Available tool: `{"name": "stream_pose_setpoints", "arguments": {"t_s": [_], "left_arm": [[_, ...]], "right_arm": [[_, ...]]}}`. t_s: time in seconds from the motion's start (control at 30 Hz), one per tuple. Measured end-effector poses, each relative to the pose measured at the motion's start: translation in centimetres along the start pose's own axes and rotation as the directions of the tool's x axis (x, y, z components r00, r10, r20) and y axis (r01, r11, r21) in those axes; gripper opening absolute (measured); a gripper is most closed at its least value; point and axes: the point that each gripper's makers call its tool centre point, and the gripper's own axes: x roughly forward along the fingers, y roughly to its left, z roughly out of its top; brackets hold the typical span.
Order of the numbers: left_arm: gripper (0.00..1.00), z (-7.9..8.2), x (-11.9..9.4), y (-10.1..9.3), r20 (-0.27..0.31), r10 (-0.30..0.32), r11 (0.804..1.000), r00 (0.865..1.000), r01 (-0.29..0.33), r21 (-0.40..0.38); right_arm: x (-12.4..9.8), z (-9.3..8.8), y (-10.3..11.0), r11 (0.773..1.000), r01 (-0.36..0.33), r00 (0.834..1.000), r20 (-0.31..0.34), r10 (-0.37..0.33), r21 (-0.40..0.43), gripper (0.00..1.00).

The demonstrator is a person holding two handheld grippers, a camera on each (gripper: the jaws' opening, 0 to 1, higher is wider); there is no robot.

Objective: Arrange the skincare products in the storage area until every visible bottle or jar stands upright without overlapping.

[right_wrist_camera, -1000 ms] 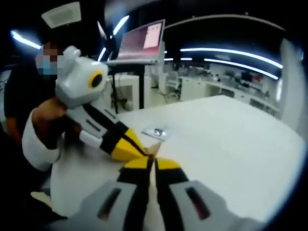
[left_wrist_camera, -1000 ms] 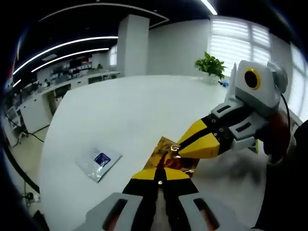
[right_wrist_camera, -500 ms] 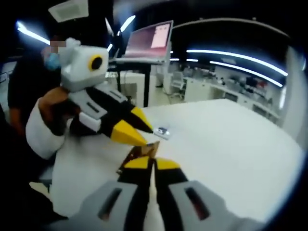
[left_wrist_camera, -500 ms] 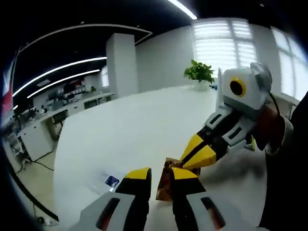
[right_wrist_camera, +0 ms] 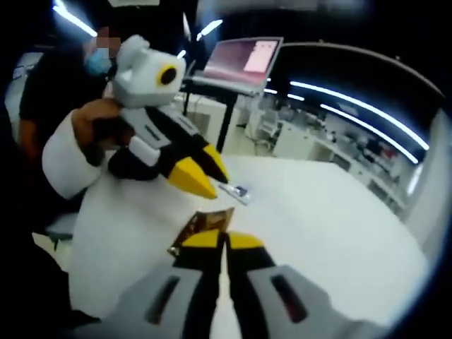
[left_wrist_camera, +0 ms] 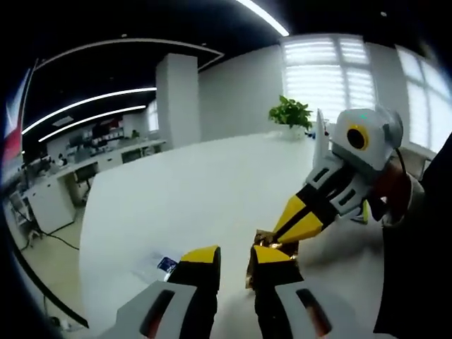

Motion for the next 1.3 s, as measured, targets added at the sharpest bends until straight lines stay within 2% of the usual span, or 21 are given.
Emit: {"name": "stream_pose_setpoints", "arguments": {"t_s": [0.13,0.33,0.57,0.73,1.0,1.3], "left_arm": [[0.16,0.7,0.1,-1.7,0.046,-0.104,0.994,0.994,0.105,-0.028],[0.16,0.9,0.4,-1.8,0.038,-0.103,0.994,0.994,0.104,-0.020],[0.16,0.2,1.1,-2.5,-0.002,-0.116,0.993,0.993,0.116,-0.010],[0.17,-0.4,1.8,-3.3,-0.018,-0.156,0.987,0.988,0.156,-0.028],[0.20,-1.0,1.7,-4.7,-0.041,-0.180,0.984,0.983,0.179,-0.018],[0.23,-1.2,2.0,-4.4,-0.048,-0.194,0.981,0.980,0.193,-0.014]], "right_arm": [[-0.4,0.0,0.4,0.999,-0.013,1.000,-0.004,0.013,-0.032,0.01],[-1.0,-1.1,0.4,0.999,-0.018,0.999,-0.034,0.016,-0.051,0.00],[-1.4,-1.8,0.7,0.997,-0.031,0.998,-0.053,0.027,-0.077,0.00],[-2.0,-1.7,0.2,0.995,-0.005,0.999,-0.037,0.001,-0.100,0.00],[-2.3,-2.2,0.2,0.991,0.001,0.998,-0.055,-0.008,-0.132,0.00],[-2.4,-2.1,0.0,0.990,0.009,0.998,-0.058,-0.018,-0.142,0.00]]}}
